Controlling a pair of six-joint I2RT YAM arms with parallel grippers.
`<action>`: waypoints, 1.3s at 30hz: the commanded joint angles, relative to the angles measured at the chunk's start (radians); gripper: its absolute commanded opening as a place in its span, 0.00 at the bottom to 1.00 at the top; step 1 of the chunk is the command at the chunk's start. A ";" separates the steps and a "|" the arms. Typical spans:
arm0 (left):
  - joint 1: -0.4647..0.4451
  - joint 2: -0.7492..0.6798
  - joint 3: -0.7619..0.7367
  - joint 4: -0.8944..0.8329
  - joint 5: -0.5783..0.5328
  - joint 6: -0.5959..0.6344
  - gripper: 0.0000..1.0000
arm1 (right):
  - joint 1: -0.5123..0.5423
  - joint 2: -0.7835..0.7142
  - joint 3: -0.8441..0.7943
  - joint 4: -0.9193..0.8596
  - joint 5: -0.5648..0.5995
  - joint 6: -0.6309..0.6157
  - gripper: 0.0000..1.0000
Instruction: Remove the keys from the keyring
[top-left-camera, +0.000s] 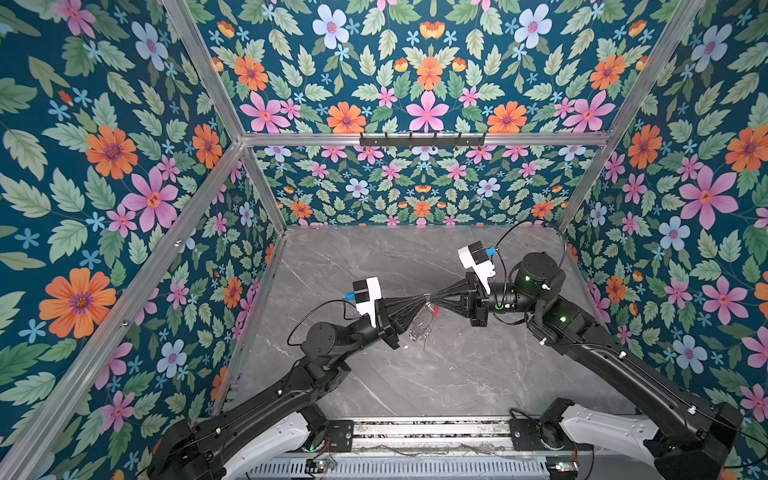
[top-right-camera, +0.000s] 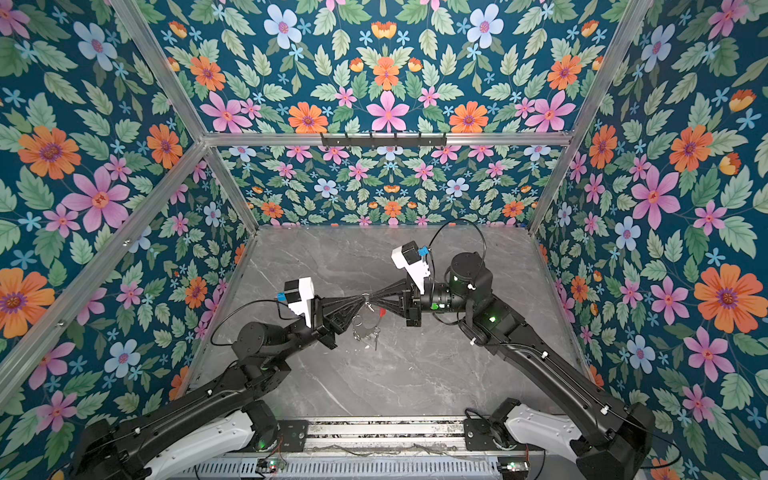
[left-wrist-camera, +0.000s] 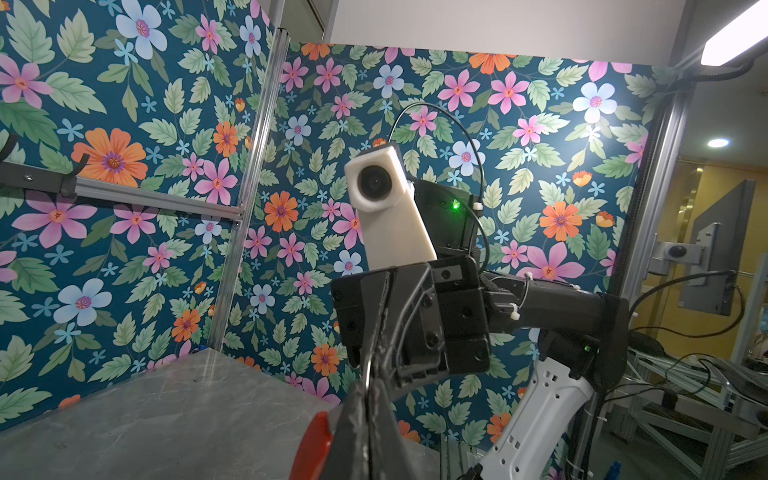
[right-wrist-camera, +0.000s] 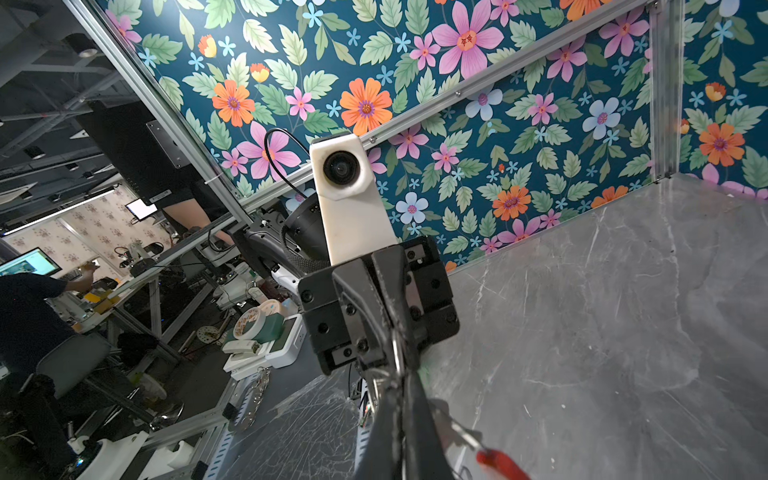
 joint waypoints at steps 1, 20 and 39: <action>0.003 -0.026 0.008 -0.084 -0.019 0.010 0.33 | 0.001 -0.009 0.046 -0.133 0.005 -0.094 0.00; 0.003 -0.004 0.210 -0.522 0.168 0.127 0.55 | -0.022 0.069 0.325 -0.741 0.047 -0.431 0.00; 0.003 0.034 0.268 -0.588 0.210 0.148 0.34 | -0.022 0.116 0.432 -0.879 0.089 -0.500 0.00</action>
